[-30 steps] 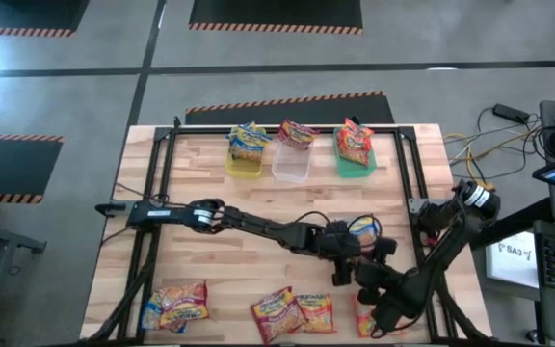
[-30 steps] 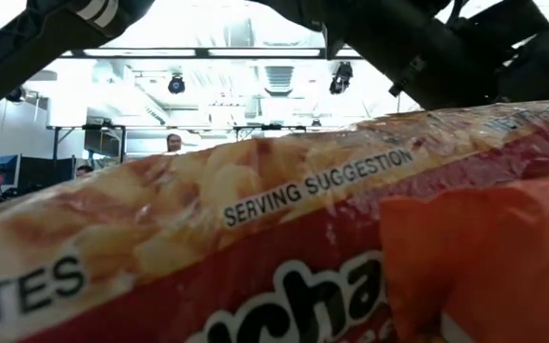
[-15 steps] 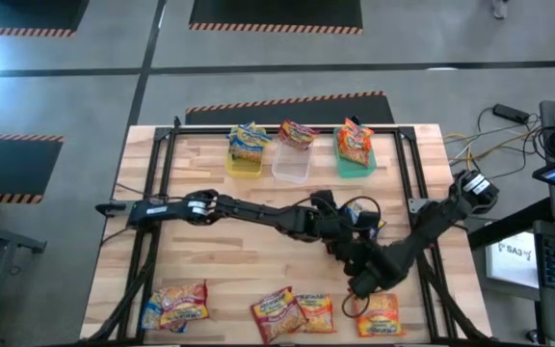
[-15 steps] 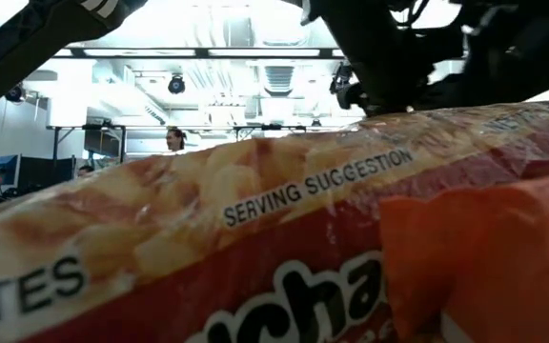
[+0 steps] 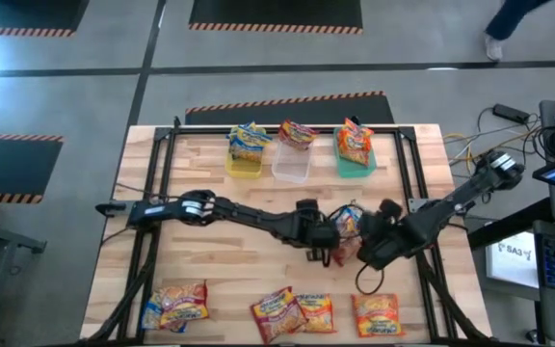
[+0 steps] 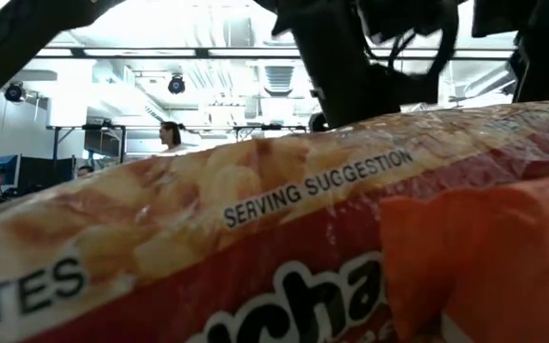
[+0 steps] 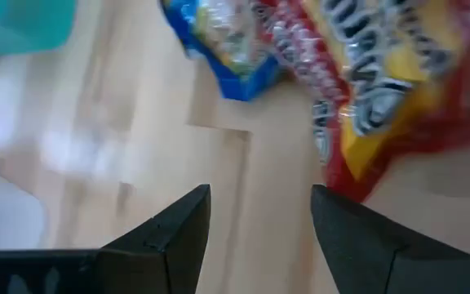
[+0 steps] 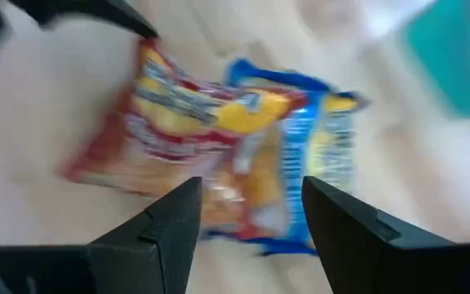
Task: Sort Maruchan noodles
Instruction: Put the right red noodle pack into the white bin
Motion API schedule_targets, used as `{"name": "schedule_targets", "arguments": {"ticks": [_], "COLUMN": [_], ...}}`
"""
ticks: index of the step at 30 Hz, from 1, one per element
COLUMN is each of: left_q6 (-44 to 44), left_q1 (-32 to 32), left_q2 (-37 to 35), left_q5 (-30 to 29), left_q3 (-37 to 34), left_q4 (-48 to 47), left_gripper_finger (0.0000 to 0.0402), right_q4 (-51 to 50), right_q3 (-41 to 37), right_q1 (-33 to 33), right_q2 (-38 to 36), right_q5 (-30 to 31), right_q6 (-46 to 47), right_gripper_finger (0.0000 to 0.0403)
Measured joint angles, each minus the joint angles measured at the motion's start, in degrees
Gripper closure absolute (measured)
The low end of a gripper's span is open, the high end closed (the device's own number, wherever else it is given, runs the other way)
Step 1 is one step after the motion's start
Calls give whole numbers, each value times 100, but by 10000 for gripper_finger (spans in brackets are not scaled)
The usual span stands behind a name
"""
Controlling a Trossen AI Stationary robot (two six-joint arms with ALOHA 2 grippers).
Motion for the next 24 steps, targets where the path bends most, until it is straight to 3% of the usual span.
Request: {"name": "schedule_targets", "arguments": {"ticks": [6, 14, 17, 24], "left_q6": [-308, -507, -557, -593], "left_q1": [-60, -83, -83, -79], "left_q2": [-621, -1412, -1450, -1418], "left_q5": [343, 1666, 1912, 1885], "left_q3": [-1019, -2647, -2961, -3236], "left_q4": [938, 3089, 3714, 4436], "left_gripper_finger": [206, 206, 206, 206], "right_q4": [1362, 2466, 2655, 2692], "right_q3": [-913, -1771, -1922, -2087], "right_q1": [-56, -349, -525, -888], "right_q2": [-1014, -1301, -1300, -1319], "right_q5": [-210, -852, -1099, -1413], "right_q6": [441, 698, 643, 620], "right_gripper_finger": [200, 200, 200, 200]}}
